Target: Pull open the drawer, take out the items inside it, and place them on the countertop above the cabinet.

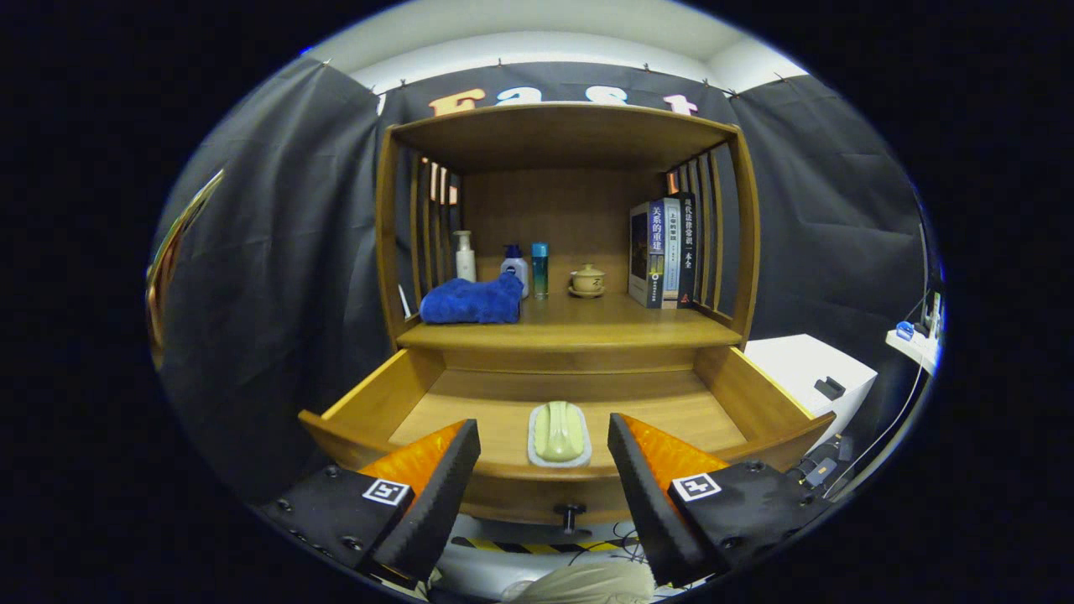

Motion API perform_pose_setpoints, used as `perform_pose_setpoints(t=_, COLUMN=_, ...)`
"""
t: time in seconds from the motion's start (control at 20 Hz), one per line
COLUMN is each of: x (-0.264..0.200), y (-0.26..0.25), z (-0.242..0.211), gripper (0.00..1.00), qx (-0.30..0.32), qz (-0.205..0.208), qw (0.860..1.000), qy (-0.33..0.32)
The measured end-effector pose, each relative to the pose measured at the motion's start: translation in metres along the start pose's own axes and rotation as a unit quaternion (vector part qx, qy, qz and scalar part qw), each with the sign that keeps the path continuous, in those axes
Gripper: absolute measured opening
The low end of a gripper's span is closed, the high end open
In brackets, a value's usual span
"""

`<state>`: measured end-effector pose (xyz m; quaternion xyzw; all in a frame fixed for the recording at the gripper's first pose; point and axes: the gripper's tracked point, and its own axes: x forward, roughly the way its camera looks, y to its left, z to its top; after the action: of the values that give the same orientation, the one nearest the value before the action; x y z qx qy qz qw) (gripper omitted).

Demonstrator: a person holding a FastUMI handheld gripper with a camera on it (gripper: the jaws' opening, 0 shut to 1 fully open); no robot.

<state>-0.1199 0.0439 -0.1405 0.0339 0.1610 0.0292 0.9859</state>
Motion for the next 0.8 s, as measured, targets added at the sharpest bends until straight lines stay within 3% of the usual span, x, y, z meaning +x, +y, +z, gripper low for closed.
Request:
perform_pose_setpoints(t=0.3, x=0.046, y=-0.010, z=0.030, gripper=0.98, qx=0.030, qz=-0.037, qw=0.998, qy=0.051)
perform_pose_setpoints(t=0.5, x=0.088, y=-0.017, z=0.040, gripper=0.98, qx=-0.001, qz=-0.037, qw=0.995, qy=0.092)
perform_pose_setpoints(t=0.8, x=0.136, y=-0.020, z=0.009, gripper=0.98, qx=0.000, qz=-0.027, qw=0.978, qy=0.206)
